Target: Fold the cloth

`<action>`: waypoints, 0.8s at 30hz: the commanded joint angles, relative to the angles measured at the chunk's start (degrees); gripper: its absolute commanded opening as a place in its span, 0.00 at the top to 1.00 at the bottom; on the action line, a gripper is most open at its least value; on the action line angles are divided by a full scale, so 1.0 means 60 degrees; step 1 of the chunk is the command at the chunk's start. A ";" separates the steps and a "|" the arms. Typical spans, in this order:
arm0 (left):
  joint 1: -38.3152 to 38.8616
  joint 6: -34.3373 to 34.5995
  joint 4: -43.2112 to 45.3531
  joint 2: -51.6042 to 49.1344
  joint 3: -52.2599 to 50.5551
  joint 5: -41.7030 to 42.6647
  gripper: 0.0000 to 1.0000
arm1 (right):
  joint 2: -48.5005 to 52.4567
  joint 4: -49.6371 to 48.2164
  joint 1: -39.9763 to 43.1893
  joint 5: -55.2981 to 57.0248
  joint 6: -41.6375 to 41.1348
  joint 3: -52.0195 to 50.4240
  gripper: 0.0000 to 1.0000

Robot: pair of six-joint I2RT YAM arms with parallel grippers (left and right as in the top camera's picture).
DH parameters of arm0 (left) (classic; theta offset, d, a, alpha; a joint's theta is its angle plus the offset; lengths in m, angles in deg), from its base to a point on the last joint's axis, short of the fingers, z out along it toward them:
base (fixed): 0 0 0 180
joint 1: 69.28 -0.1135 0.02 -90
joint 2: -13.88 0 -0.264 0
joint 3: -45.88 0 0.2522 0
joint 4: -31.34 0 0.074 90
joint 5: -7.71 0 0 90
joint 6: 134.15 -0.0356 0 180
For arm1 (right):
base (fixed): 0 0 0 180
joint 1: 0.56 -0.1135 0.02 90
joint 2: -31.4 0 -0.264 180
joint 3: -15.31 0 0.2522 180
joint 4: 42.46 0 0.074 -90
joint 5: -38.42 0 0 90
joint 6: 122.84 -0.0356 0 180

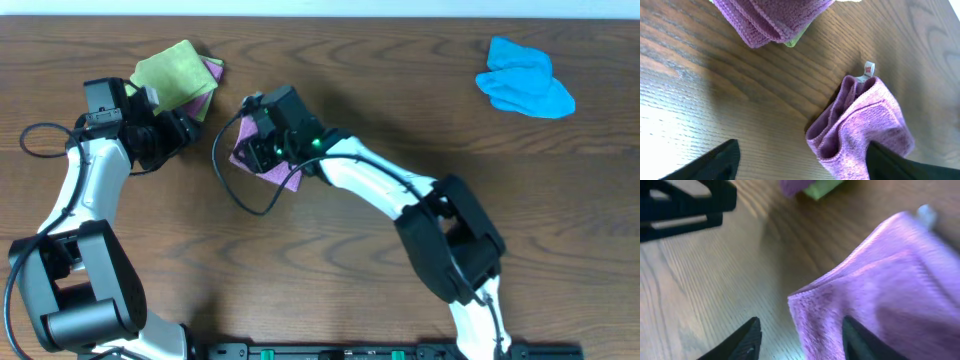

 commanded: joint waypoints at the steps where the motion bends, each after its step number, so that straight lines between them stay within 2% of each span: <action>1: -0.0040 -0.0135 -0.0022 0.0157 0.0131 0.0364 0.12 | -0.0900 0.0353 0.0288 0.0025 0.0095 0.0237 0.39; 3: -0.0040 -0.0135 -0.0022 0.0157 0.0131 0.0568 0.08 | -0.1180 0.0867 0.0488 0.0025 0.0109 0.0237 0.21; 4: -0.0040 -0.0135 -0.0022 0.0157 0.0131 0.0707 0.06 | -0.1344 0.1231 0.0627 0.0058 0.0189 0.0237 0.01; 6: -0.0040 -0.0138 -0.0022 0.0157 0.0131 0.0933 0.02 | -0.1654 0.1861 0.0878 0.0098 0.0372 0.0237 0.01; 16: -0.0040 -0.0215 -0.0186 0.0157 0.0131 0.1858 0.05 | -0.3574 0.5417 0.2415 0.0095 0.2218 0.0178 0.01; 20: -0.0025 -0.0397 -0.0634 0.0157 0.0127 0.2000 0.05 | -0.4550 0.6153 0.3056 0.0091 0.2645 -0.0339 0.01; 24: -0.0011 -0.0576 -0.1122 0.0157 0.0124 0.2000 0.05 | -0.6022 0.6098 0.3741 0.0091 0.2674 -0.1676 0.01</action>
